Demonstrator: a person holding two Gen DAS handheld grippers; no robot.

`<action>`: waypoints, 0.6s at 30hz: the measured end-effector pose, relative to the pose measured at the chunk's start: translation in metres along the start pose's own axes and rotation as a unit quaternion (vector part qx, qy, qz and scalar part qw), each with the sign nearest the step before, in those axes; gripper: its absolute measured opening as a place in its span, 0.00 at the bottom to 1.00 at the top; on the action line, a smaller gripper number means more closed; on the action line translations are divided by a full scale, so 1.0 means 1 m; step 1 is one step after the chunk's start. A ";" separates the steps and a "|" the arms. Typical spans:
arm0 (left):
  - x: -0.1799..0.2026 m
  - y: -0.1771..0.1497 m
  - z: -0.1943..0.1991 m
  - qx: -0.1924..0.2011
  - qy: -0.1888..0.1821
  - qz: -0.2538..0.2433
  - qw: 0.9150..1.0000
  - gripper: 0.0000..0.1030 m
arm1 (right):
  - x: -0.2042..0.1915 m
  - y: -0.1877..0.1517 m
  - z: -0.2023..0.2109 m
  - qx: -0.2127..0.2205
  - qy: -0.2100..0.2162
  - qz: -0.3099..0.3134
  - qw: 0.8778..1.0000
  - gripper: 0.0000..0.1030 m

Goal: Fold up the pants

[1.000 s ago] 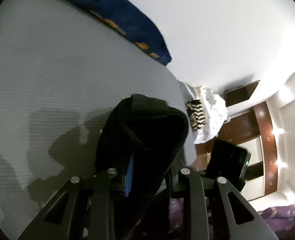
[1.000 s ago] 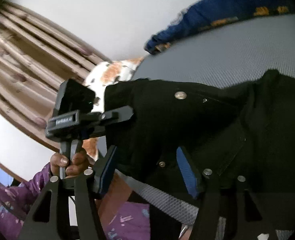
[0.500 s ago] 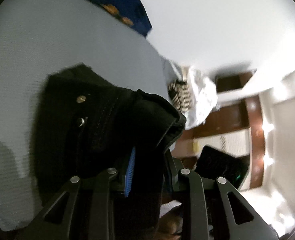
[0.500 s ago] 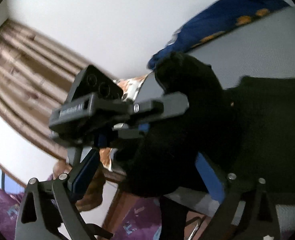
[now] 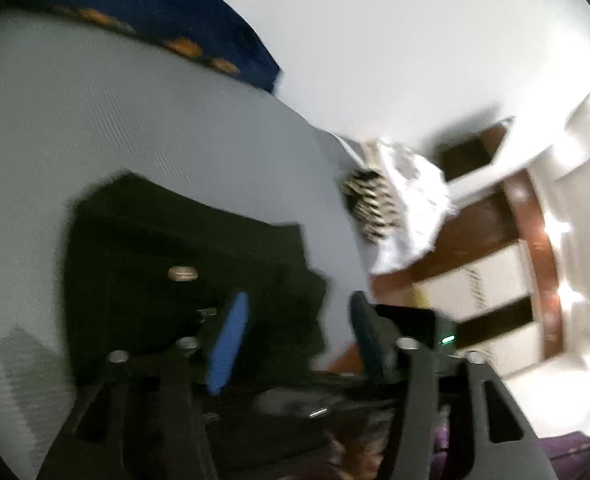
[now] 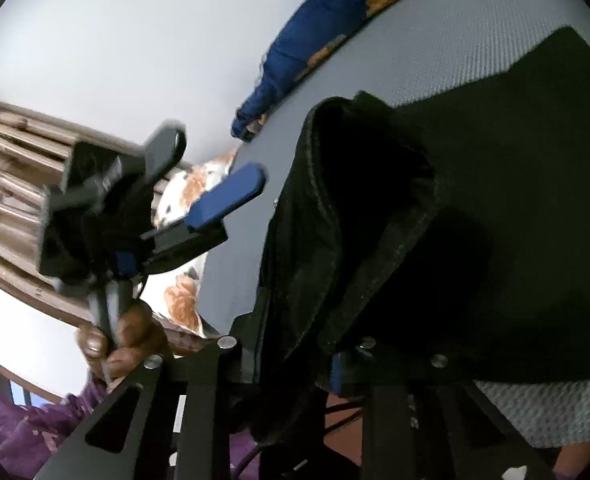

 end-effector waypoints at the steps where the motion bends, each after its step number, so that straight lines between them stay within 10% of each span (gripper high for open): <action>1: -0.004 0.001 0.005 0.010 0.014 0.001 1.000 0.66 | -0.001 0.007 0.005 0.006 0.005 0.003 1.000 0.19; 10: -0.056 -0.019 0.000 0.018 0.041 0.073 0.996 0.68 | 0.039 0.049 0.052 0.047 -0.028 0.036 0.998 0.15; 18: -0.045 -0.028 -0.050 -0.022 0.084 -0.012 0.996 0.68 | 0.126 0.047 0.064 0.047 -0.057 -0.048 0.996 0.14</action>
Point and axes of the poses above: each gripper's, at about its wrist camera, not at the fingertips, and z roughly against the way its jaws point, x to its right, y to its top, the point moved 4 cm from there along -z, roughly the way its jaws point, and after that the axes turned 14 degrees about -y, right-handed, at the moved point
